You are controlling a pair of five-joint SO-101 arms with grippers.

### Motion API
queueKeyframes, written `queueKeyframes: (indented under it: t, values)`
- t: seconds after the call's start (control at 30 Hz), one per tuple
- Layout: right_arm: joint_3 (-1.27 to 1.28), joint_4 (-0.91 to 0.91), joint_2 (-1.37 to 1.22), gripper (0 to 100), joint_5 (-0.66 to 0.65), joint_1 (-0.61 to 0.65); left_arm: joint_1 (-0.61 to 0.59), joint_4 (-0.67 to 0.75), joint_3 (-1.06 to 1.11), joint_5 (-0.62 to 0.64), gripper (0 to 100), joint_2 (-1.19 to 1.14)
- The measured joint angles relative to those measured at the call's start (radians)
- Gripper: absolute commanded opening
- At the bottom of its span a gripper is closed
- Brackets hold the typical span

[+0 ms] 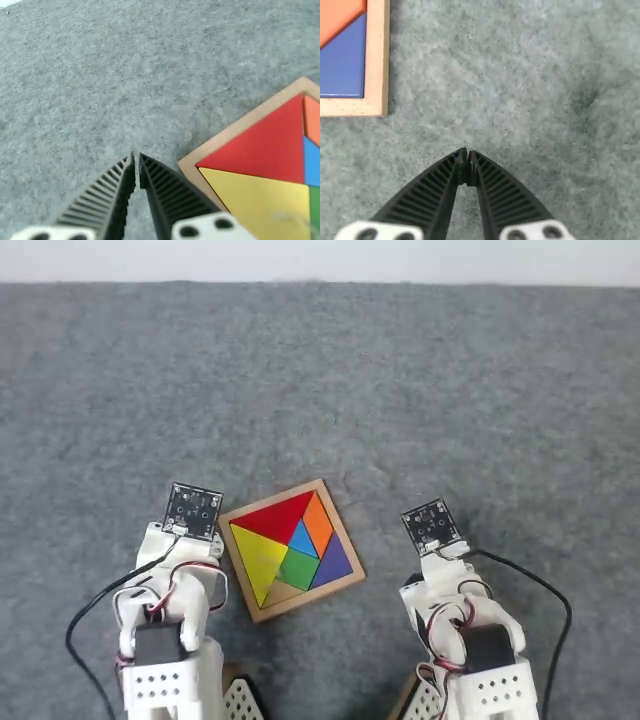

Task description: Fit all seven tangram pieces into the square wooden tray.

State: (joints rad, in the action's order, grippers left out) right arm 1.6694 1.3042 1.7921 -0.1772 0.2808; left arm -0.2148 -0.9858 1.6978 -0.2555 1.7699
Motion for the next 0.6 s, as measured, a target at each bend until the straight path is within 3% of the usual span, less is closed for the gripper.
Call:
queueKeyframes:
  t: [0.23,0.4,0.6]
  values:
    - [0.000,0.000,0.000,0.6,0.000,0.000,0.000,-0.008,0.000,0.000,2,0.000]
    - [0.000,0.000,0.000,0.6,0.000,0.000,0.066,-0.199,0.000,0.000,1,0.000]
    - [0.000,0.000,0.000,0.6,0.000,0.000,0.087,-0.270,0.000,0.000,1,0.020]
